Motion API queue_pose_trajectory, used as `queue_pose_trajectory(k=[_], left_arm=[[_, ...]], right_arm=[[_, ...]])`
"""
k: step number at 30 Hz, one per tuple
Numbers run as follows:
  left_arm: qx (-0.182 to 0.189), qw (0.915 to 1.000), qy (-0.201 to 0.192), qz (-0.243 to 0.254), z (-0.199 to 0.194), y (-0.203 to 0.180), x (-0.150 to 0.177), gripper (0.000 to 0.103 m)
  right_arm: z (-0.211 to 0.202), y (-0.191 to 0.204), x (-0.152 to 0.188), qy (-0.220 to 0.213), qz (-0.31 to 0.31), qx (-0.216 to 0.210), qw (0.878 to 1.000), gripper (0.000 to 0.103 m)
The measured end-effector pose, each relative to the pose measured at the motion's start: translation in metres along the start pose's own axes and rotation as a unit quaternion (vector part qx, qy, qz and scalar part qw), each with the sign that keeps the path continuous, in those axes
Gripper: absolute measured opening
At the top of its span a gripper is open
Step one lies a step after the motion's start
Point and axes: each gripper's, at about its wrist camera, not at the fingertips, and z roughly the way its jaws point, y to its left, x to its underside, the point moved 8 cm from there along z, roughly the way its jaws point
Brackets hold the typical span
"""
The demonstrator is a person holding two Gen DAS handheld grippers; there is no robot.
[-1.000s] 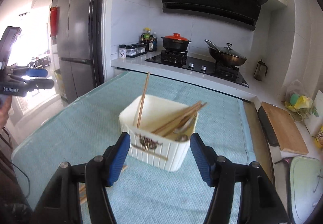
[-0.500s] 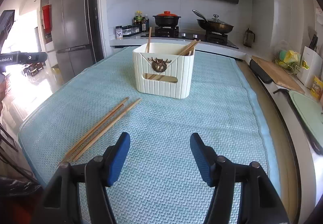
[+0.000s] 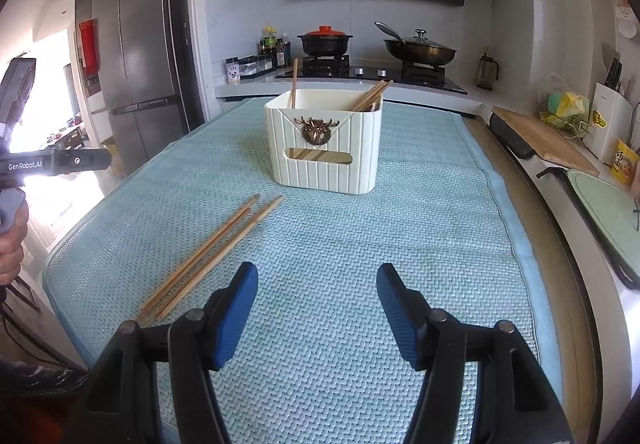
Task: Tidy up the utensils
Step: 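Withdraw both open tools from the caddy back over the remaining chopsticks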
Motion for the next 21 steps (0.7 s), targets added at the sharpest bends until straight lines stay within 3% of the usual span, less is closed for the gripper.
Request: queue_pose_trajectory(k=[6,11,21], left_arm=[[-0.001,0.9999,0.011,-0.002,0.006,0.003,0.009,0.085],[-0.001,0.9998,0.019,-0.008,0.012,0.008,0.018,0.086],[0.015,0.9978,0.063,0.012,0.044,0.007,0.043,0.086]], right_arm=[[0.007,0.011,0.006,0.009,-0.006,-0.008,1.0,0.063],[0.008,0.0,0.01,0.009,0.014,0.015,1.0,0.063],[0.036,0.0,0.026,0.061,0.058,0.021,0.996,0.063]])
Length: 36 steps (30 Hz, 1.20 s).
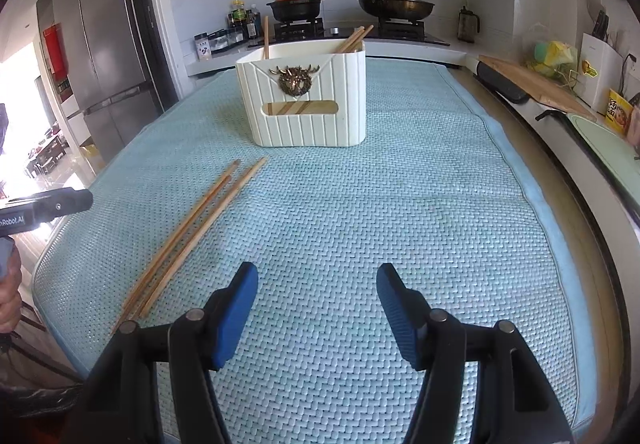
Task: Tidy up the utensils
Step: 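Withdraw both open tools from the caddy back over the remaining chopsticks, then lower the left tool onto a wooden chopstick and close it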
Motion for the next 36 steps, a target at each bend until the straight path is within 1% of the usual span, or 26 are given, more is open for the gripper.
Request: queue_pose_trajectory(k=[6,9,12,16,22,25,28,31,34,35,36], left_arm=[[0.011,0.9986,0.032,0.04,0.027,-0.013,0.011,0.086],[0.013,0.997,0.048,0.059,0.042,-0.019,0.017,0.086],[0.013,0.9956,0.056,0.073,0.051,-0.023,0.019,0.086],[0.015,0.9947,0.064,0.079,0.063,-0.022,0.017,0.086],[0.008,0.9933,0.076,0.088,0.078,-0.02,0.016,0.086],[0.011,0.9937,0.076,0.081,0.08,-0.017,0.013,0.087],[0.002,0.9935,0.081,0.08,0.085,-0.015,0.011,0.087],[-0.005,0.9924,0.082,0.092,0.09,-0.018,0.008,0.087],[-0.004,0.992,0.08,0.097,0.094,-0.021,0.003,0.087],[-0.006,0.9923,0.079,0.095,0.096,-0.02,0.0,0.087],[-0.007,0.9928,0.079,0.09,0.098,-0.019,-0.003,0.084]], right_arm=[[0.018,0.03,-0.001,0.021,-0.027,-0.018,0.999,0.063],[0.031,0.041,0.0,0.035,-0.023,-0.031,0.999,0.063],[0.035,0.048,-0.001,0.04,-0.019,-0.038,0.998,0.063],[0.034,0.053,0.0,0.04,-0.024,-0.038,0.998,0.063],[0.027,0.046,0.003,0.037,-0.015,-0.032,0.999,0.063],[0.025,0.043,0.004,0.036,-0.013,-0.029,0.999,0.063],[0.026,0.042,0.004,0.036,-0.011,-0.028,0.999,0.063],[0.028,0.042,0.005,0.039,-0.009,-0.03,0.999,0.063],[0.03,0.045,0.006,0.04,-0.012,-0.032,0.999,0.063],[0.032,0.047,0.005,0.041,-0.015,-0.033,0.999,0.063],[0.035,0.05,0.003,0.041,-0.017,-0.035,0.998,0.063]])
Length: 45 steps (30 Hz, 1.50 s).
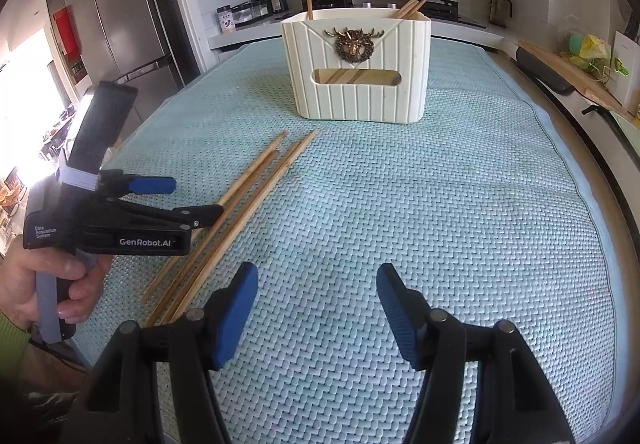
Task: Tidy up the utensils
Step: 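Lower the left tool onto a wooden chopstick and close it, then grasp another chopstick with the right tool while the left tool holds its chopstick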
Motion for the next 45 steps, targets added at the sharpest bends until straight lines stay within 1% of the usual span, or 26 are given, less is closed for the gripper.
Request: queue_pose_trajectory(k=[1,2,4,5,7,8,9,10,12,14,17,18,19,20,22,24,25,26,28,30,34,35,40,43,44,45], left_arm=[[0.001,1.0,-0.002,-0.006,0.0,0.002,-0.002,0.075],[0.003,0.9999,-0.005,-0.011,-0.001,0.003,-0.004,0.07],[0.01,0.9998,-0.006,-0.015,-0.003,0.004,-0.004,0.05],[0.015,0.9997,-0.008,-0.016,-0.005,0.003,-0.003,0.044],[0.02,0.9996,-0.011,-0.014,-0.008,0.002,0.001,0.027],[0.021,0.9996,-0.012,-0.013,-0.009,0.003,0.003,0.023],[0.023,0.9995,-0.012,-0.016,-0.01,0.004,0.005,0.015],[0.027,0.9994,-0.011,-0.022,-0.012,0.006,0.008,0.01],[0.034,0.9987,-0.009,-0.037,-0.014,0.012,0.012,0.01],[0.04,0.9979,-0.007,-0.051,-0.017,0.015,0.016,0.01],[0.049,0.9969,-0.004,-0.061,-0.019,0.017,0.021,0.01],[0.048,0.997,-0.004,-0.061,-0.019,0.015,0.022,0.01],[0.047,0.997,-0.005,-0.061,-0.02,0.014,0.023,0.01],[0.046,0.9971,-0.007,-0.06,-0.02,0.014,0.023,0.01],[0.044,0.997,-0.01,-0.062,-0.021,0.013,0.024,0.01],[0.049,0.9961,-0.01,-0.072,-0.021,0.015,0.025,0.01],[0.052,0.9955,-0.009,-0.078,-0.021,0.016,0.025,0.01],[0.055,0.9949,-0.009,-0.084,-0.021,0.017,0.025,0.01],[0.057,0.9944,-0.009,-0.089,-0.021,0.019,0.025,0.01],[0.057,0.9944,-0.01,-0.089,-0.021,0.02,0.025,0.01],[0.054,0.9946,-0.012,-0.088,-0.023,0.02,0.027,0.01],[0.054,0.9946,-0.012,-0.088,-0.023,0.02,0.028,0.01],[0.052,0.9948,-0.014,-0.087,-0.022,0.021,0.027,0.01],[0.051,0.9948,-0.014,-0.087,-0.021,0.021,0.025,0.01],[0.051,0.9947,-0.013,-0.088,-0.021,0.022,0.025,0.01],[0.051,0.9947,-0.012,-0.089,-0.022,0.022,0.026,0.01]], right_arm=[[0.003,0.003,-0.003,-0.001,-0.004,-0.002,1.0,0.063],[0.006,0.007,-0.006,-0.002,-0.008,-0.005,1.0,0.063],[0.015,0.012,-0.012,-0.002,-0.008,-0.014,1.0,0.063],[0.019,0.015,-0.016,-0.002,-0.008,-0.016,1.0,0.063],[0.029,0.021,-0.024,-0.003,-0.011,-0.02,1.0,0.059],[0.034,0.025,-0.028,-0.003,-0.014,-0.022,1.0,0.058],[0.039,0.03,-0.031,-0.001,-0.02,-0.024,1.0,0.058],[0.045,0.034,-0.033,0.002,-0.027,-0.023,0.999,0.058],[0.056,0.044,-0.032,0.009,-0.044,-0.02,0.999,0.058],[0.066,0.049,-0.026,0.023,-0.069,0.003,0.997,0.047],[0.064,0.048,-0.023,0.013,-0.067,0.016,0.998,0.046],[0.063,0.046,-0.022,0.014,-0.067,0.021,0.997,0.041],[0.065,0.041,-0.019,0.023,-0.067,0.032,0.997,0.028],[0.066,0.039,-0.017,0.026,-0.065,0.034,0.997,0.026],[0.065,0.036,-0.018,0.025,-0.056,0.028,0.998,0.026],[0.054,0.03,-0.023,0.007,-0.028,0.026,0.999,0.026],[0.048,0.028,-0.028,-0.004,-0.016,0.017,1.0,0.031],[0.046,0.03,-0.031,-0.006,-0.009,0.004,1.0,0.031],[0.048,0.037,-0.033,0.009,-0.006,-0.025,1.0,0.031],[0.052,0.047,-0.032,0.017,-0.014,-0.034,0.999,0.031],[0.068,0.062,-0.023,0.044,-0.047,-0.016,0.998,0.03],[0.068,0.063,-0.024,0.038,-0.055,-0.007,0.998,0.027],[0.07,0.067,-0.025,0.04,-0.072,0.018,0.996,0.027],[0.074,0.068,-0.03,0.037,-0.087,0.043,0.995,0.026],[0.075,0.066,-0.032,0.034,-0.089,0.051,0.994,0.015],[0.077,0.062,-0.031,0.042,-0.089,0.06,0.993,0.011]])
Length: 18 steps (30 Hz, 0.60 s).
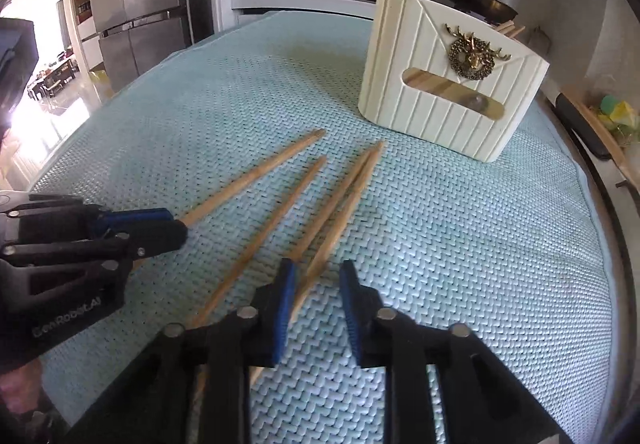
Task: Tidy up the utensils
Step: 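Grasp another chopstick with the right tool while the left tool holds its chopstick, then lift both held chopsticks off the mat toward the caddy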
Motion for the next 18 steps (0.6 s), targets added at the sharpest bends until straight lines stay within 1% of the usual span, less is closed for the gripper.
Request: queue_pose_trajectory(k=[2,6,10,14,16,18], left_arm=[[-0.001,1.0,0.0,0.001,-0.001,0.0,0.002,0.01],[0.0,1.0,0.001,-0.01,-0.005,0.002,0.008,0.01],[0.027,0.999,0.007,-0.035,-0.01,-0.001,0.018,0.008],[0.035,0.9985,0.014,-0.039,-0.014,-0.01,0.03,0.008],[0.023,0.9993,0.013,-0.026,-0.014,-0.014,0.03,0.008],[0.005,0.9999,0.008,-0.007,-0.012,-0.017,0.026,0.009]], right_arm=[[-0.001,-0.008,0.005,0.003,0.007,0.0,1.0,0.007],[-0.014,-0.033,0.021,0.0,0.027,0.019,0.999,0.006],[-0.025,-0.076,0.045,0.009,0.065,0.045,0.997,0.007],[-0.039,-0.118,0.069,0.021,0.098,0.064,0.993,0.007],[-0.044,-0.13,0.078,0.026,0.104,0.07,0.992,0.008],[-0.045,-0.136,0.081,0.027,0.102,0.064,0.992,0.01]])
